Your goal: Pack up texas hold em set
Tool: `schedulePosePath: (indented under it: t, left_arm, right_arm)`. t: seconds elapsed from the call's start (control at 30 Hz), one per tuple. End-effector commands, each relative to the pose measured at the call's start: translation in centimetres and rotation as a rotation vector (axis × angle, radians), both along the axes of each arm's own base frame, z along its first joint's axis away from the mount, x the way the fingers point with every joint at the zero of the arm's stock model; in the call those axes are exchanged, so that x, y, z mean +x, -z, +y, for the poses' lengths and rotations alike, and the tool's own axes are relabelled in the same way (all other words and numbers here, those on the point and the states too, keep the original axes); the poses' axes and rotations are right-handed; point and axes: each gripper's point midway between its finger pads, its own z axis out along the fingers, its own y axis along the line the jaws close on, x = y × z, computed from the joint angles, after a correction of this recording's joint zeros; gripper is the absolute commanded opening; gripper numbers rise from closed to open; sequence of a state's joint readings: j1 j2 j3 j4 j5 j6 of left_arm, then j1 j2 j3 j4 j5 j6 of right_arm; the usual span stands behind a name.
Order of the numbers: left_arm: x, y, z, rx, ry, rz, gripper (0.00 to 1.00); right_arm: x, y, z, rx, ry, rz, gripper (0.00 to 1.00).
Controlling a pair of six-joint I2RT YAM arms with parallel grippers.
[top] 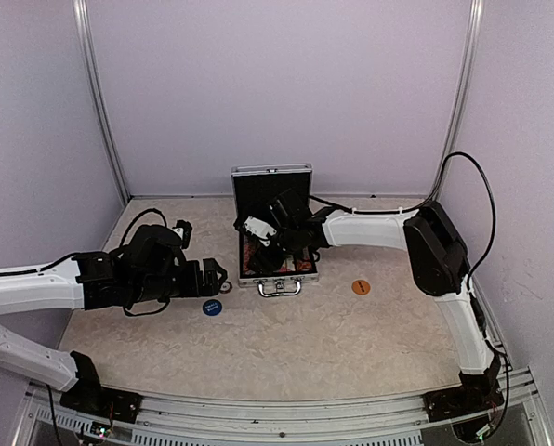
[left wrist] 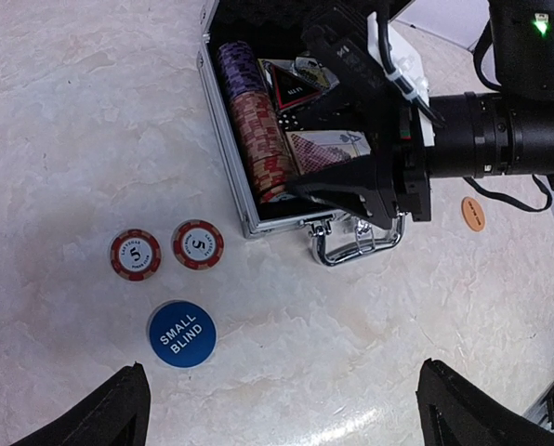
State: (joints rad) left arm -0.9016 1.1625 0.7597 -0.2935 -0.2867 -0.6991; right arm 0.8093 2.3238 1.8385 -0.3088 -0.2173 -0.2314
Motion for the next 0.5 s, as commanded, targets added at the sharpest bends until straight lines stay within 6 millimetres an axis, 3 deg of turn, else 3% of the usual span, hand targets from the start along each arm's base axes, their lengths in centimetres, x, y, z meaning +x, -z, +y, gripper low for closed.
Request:
schedulePosePath:
  t: [0.0,0.13,0.37,0.47]
  left_arm:
    - [0.2,0.4,-0.1,-0.008,-0.002,0.002,0.99]
    - [0.2,0.8,-0.2,-0.004,-0.004,0.011,0.99]
    - [0.1,1.3,0.0,0.006,-0.006,0.017,0.99]
    - [0.2,1.9,0.4,0.037,-0.023,0.032,0.99]
  right_arm:
    - [2.8,-1.3,0.3,0.028,0.102,-0.049,0.67]
    - [3.4,-1.5,0.1,0.032,0.141,-0.060,0.67]
    - [2.4,-2.0,-0.1,0.041,0.119,-0.037,0.68]
    - [2.1,-3.0,-0.8,0.038,0.137,-0.044,0.74]
